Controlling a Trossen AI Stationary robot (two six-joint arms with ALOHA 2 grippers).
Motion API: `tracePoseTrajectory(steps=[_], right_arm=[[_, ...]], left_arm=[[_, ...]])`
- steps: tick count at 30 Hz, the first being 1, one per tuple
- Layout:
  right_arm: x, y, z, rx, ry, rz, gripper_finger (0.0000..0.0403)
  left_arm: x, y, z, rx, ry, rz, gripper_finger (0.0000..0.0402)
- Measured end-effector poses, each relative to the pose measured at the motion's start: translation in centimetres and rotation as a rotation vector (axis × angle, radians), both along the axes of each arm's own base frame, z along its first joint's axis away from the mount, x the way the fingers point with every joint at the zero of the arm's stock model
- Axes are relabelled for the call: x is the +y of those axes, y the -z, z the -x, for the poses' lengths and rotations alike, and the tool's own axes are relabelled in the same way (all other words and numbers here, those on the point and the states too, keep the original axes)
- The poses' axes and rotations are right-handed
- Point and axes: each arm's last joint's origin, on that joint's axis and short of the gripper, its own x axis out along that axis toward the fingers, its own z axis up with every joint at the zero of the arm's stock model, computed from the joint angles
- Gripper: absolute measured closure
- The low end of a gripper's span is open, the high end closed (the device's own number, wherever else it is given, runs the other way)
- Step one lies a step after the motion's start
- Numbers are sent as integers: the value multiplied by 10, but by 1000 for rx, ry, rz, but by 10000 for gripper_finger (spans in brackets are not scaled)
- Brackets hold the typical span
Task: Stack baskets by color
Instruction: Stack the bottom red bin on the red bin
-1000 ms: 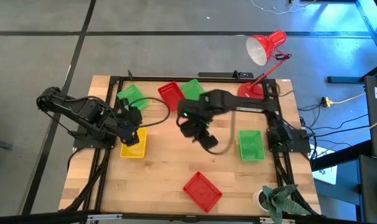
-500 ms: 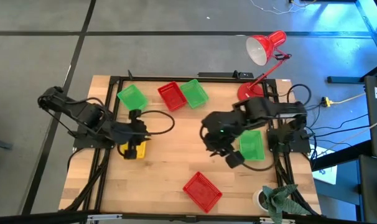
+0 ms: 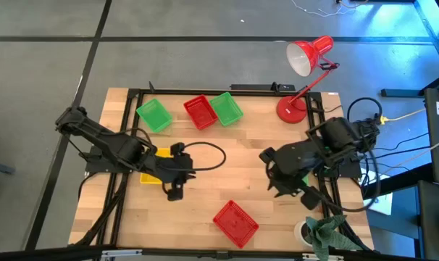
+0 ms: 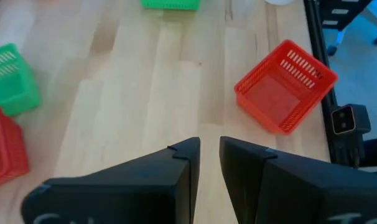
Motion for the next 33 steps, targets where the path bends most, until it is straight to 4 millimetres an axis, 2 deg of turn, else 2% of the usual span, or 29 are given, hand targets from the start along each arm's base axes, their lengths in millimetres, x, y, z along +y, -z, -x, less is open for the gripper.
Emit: tracePoseTrajectory(steps=[4,14,20,26,33], right_arm=[[3,-6,10,-21,-23,-12,286],[4,-7,13,-25,-35,-19,286],[1,-11,18,-28,-32,-25,286],[-4,-18,28,-45,-20,-43,286],[-8,-26,41,-71,-27,-63,286]], left_arm=[[-4,6,-9,5,-52,79,341],[-7,26,-32,99,-111,320,285],[-21,56,-65,97,-210,414,277],[-43,90,-95,69,-232,521,276],[-60,132,-112,123,-287,545,276]])
